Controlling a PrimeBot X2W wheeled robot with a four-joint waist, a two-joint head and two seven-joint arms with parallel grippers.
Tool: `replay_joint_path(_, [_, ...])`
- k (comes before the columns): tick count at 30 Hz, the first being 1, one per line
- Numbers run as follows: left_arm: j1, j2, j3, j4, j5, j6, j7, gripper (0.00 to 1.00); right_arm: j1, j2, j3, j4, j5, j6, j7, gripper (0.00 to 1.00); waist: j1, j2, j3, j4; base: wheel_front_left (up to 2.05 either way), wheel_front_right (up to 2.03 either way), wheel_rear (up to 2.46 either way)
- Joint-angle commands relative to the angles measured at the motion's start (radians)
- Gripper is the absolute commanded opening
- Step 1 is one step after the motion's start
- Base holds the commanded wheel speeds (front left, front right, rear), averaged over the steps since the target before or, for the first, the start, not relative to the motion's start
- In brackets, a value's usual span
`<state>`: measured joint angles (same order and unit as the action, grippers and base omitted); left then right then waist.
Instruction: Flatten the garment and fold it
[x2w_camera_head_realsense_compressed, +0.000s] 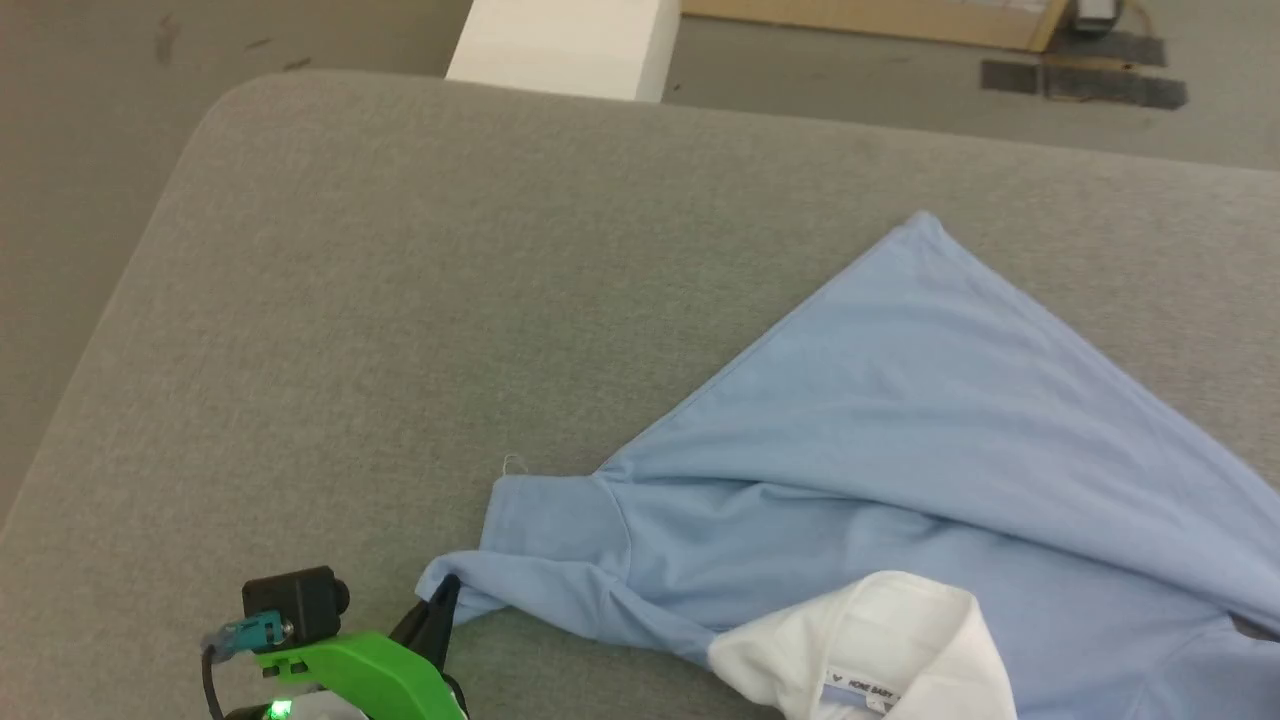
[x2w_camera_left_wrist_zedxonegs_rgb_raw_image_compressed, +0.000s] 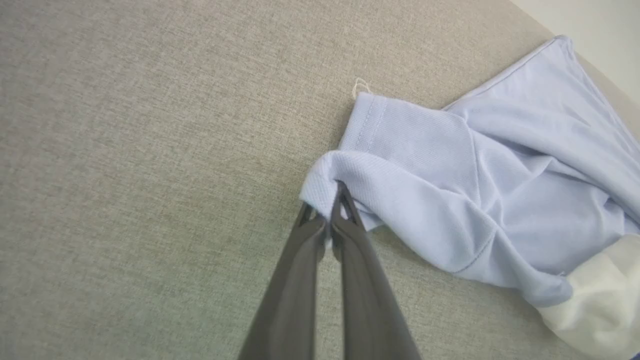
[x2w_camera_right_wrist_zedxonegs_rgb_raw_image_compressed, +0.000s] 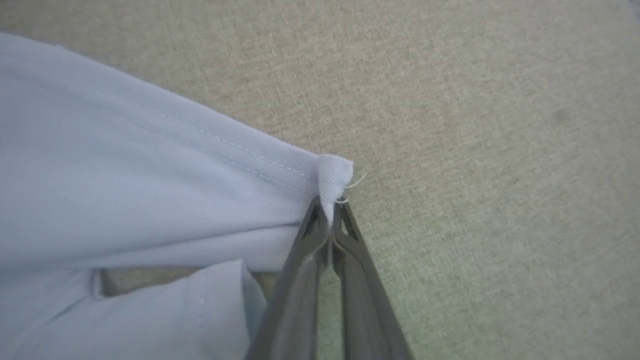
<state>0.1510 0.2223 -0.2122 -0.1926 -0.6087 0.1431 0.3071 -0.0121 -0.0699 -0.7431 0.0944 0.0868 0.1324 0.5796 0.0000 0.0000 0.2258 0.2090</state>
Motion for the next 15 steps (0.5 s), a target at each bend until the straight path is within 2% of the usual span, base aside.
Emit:
replay_joint_path(1, [0.011,0.008,-0.001,-0.007,-0.009,0.002,0.004,0.0,0.031,0.008,0.005,0.001,0.014,-0.002,0.052,0.0,0.0,0.0,-0.036,-0.038,0.0,0.0,0.0])
replay_joint_path(3, [0.012,0.006,-0.005,-0.011,-0.013,0.001,0.006,0.0,0.053,0.012,0.02,-0.014,0.026,-0.002,0.103,0.0,0.0,0.0,-0.039,-0.039,0.0,0.0,0.0])
replay_joint_path(4, [0.013,0.006,-0.007,-0.013,-0.013,0.001,0.007,0.0,0.06,0.013,0.026,-0.027,0.029,-0.002,0.113,0.09,0.0,0.0,-0.04,-0.039,0.0,0.0,0.0])
replay_joint_path(5, [0.014,0.006,-0.008,-0.014,-0.014,0.0,0.007,0.0,0.063,0.013,0.032,-0.04,0.031,-0.002,0.111,0.4,0.0,0.0,-0.041,-0.038,0.0,0.0,0.0])
replay_joint_path(6, [0.015,0.007,-0.009,-0.015,-0.014,0.0,0.008,0.0,0.062,0.013,0.037,-0.058,0.032,-0.002,0.095,1.0,0.0,0.0,-0.042,-0.036,0.0,0.0,0.0])
replay_joint_path(9, [0.014,0.008,-0.012,-0.013,-0.014,-0.001,0.009,0.0,0.053,-0.007,0.081,-0.105,0.045,-0.002,0.015,1.0,0.0,0.0,-0.044,-0.026,0.0,0.0,0.0])
replay_joint_path(15, [-0.006,0.021,-0.001,0.017,-0.028,-0.024,-0.003,0.0,-0.046,-0.101,0.25,-0.16,0.115,-0.002,-0.266,1.0,0.0,0.0,-0.027,-0.002,0.0,0.0,0.0])
